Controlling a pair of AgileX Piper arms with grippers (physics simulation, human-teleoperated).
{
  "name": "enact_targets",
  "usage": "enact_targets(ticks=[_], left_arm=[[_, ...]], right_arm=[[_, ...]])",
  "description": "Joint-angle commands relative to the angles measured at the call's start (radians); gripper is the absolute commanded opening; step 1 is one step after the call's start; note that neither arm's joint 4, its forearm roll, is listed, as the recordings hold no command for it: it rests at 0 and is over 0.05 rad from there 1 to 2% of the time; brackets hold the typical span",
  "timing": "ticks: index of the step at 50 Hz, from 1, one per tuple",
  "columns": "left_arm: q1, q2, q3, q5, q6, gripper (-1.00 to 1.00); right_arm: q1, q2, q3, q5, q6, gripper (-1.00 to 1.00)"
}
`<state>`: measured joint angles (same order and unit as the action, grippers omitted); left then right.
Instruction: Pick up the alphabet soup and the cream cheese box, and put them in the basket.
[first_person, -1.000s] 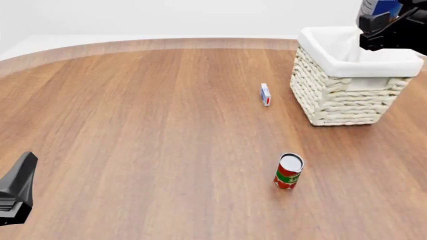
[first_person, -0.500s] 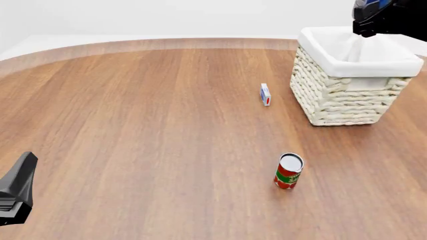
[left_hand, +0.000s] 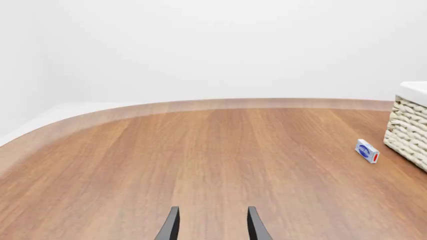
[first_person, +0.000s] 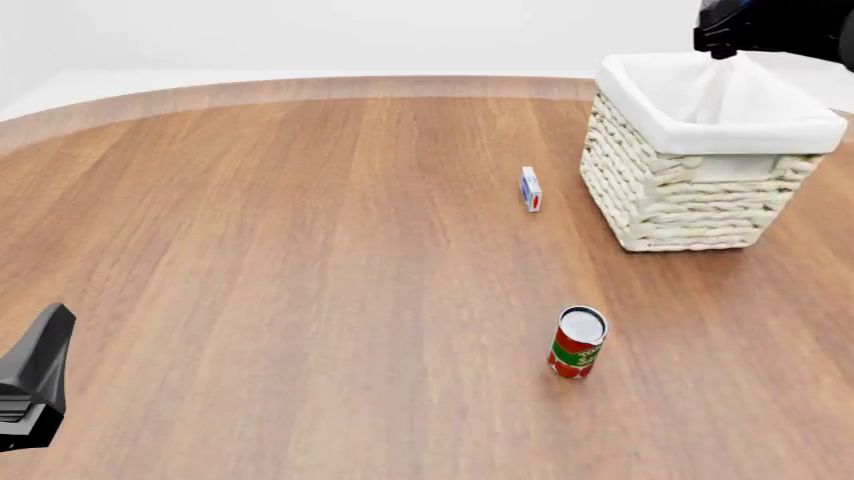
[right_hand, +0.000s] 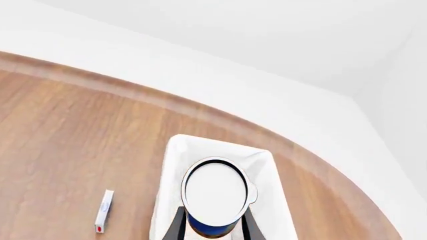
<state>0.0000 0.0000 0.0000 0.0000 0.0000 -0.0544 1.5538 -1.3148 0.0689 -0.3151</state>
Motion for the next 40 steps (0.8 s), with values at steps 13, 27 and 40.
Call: enact_targets(ticks=[13,27,40], left_arm=[[0.0,0.0,0.0,0.0,0.0,1.0],[0.0,0.0,0.0,0.0,0.0,1.0],[0.0,0.0,0.0,0.0,0.0,1.0]], right_arm=[[-0.048,0.196,-0.207,0.061,0.004,-1.0],[-0.073,0.296,-0.298,0.093,-0.023,-1.0],[-0.07,0.395,-0.392,0.144,-0.046,-1.0]])
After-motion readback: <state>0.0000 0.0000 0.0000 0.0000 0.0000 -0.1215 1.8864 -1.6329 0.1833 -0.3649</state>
